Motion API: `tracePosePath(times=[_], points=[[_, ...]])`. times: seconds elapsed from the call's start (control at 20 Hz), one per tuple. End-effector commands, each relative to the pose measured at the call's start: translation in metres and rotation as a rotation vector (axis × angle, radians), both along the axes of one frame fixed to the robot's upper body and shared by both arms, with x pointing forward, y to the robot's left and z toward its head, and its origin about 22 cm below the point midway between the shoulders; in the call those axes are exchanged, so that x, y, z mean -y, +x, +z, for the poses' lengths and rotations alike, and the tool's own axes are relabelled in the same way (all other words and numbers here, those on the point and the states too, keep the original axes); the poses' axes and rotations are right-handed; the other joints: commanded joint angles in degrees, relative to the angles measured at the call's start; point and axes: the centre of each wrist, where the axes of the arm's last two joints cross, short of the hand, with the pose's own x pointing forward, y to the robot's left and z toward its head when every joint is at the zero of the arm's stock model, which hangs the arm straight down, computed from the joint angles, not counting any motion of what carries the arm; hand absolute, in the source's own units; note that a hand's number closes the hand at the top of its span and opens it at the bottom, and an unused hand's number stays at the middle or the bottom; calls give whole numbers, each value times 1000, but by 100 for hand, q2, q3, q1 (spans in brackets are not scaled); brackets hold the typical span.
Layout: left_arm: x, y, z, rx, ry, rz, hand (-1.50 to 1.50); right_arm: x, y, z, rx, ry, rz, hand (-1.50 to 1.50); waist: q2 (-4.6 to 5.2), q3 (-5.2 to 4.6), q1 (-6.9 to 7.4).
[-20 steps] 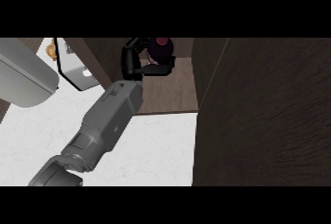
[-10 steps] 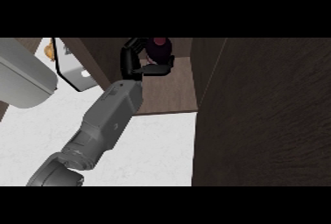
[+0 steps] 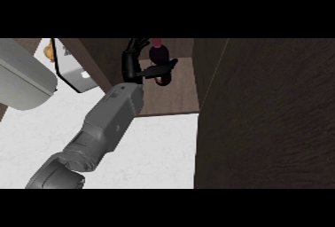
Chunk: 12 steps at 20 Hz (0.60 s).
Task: Pick up the wine, place it into the cabinet and close the cabinet
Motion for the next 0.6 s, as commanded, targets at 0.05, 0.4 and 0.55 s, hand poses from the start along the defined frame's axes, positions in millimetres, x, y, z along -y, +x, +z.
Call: tracePosePath(times=[0.05, 0.4, 0.55], points=[[-16, -12, -28, -56, 61, 35, -150, 3, -16, 9, 20, 18, -7, -150, 16, -28, 80], [-26, -13, -33, -59, 121, 57, -150, 3, -8, 6, 34, 21, 13, -150, 68, -29, -2], [-18, -11, -28, -30, 120, 91, -150, 10, -12, 0, 41, 24, 15, -150, 64, -25, -34]])
